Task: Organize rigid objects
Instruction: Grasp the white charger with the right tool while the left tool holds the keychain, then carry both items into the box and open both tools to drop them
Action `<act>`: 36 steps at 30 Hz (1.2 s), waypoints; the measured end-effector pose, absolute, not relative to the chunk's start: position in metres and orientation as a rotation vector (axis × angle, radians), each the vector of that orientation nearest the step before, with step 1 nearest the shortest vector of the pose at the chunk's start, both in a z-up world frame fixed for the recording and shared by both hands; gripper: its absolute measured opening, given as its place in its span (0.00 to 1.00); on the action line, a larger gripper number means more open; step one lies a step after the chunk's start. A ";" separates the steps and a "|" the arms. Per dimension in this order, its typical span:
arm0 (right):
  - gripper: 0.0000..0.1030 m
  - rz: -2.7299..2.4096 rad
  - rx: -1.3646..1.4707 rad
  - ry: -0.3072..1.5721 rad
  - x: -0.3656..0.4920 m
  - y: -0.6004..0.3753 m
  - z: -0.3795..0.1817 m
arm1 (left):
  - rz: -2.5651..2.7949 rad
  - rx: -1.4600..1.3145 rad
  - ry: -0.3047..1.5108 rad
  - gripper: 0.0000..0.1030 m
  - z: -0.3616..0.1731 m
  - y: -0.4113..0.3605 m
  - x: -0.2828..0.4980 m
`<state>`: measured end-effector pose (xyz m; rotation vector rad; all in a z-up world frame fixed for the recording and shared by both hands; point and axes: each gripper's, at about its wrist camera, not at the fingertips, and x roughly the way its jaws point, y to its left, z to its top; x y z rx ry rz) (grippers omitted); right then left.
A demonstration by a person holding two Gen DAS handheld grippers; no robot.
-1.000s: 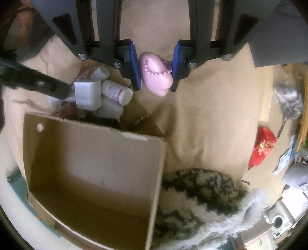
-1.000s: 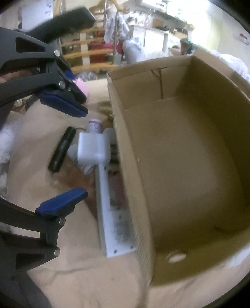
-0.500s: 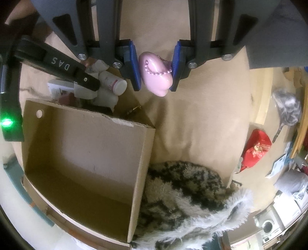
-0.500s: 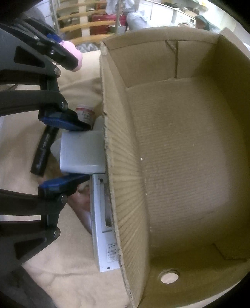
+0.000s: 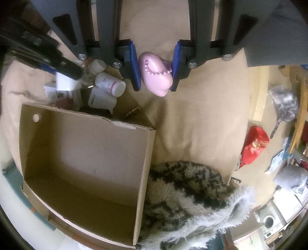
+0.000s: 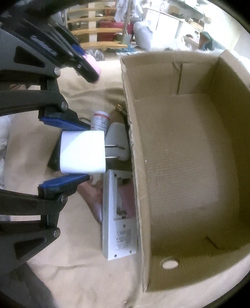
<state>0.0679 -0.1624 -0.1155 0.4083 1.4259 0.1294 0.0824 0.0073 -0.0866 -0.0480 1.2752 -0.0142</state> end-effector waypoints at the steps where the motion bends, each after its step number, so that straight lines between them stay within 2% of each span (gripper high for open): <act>1: 0.44 0.135 0.414 1.421 0.066 -0.167 -0.113 | -0.013 -0.032 1.271 0.26 -0.086 0.005 0.082; 11: 0.44 0.202 0.448 1.316 0.046 -0.209 -0.072 | -0.046 0.035 1.181 0.26 -0.058 -0.012 0.072; 22: 0.44 0.229 0.373 1.133 0.075 -0.236 -0.024 | -0.047 0.133 1.042 0.26 -0.013 -0.035 0.099; 29: 0.44 0.229 0.373 1.105 0.114 -0.245 -0.027 | -0.045 0.210 0.963 0.26 -0.003 -0.059 0.132; 36: 0.44 0.212 0.353 1.112 0.150 -0.245 -0.049 | -0.078 0.264 0.977 0.26 -0.026 -0.084 0.165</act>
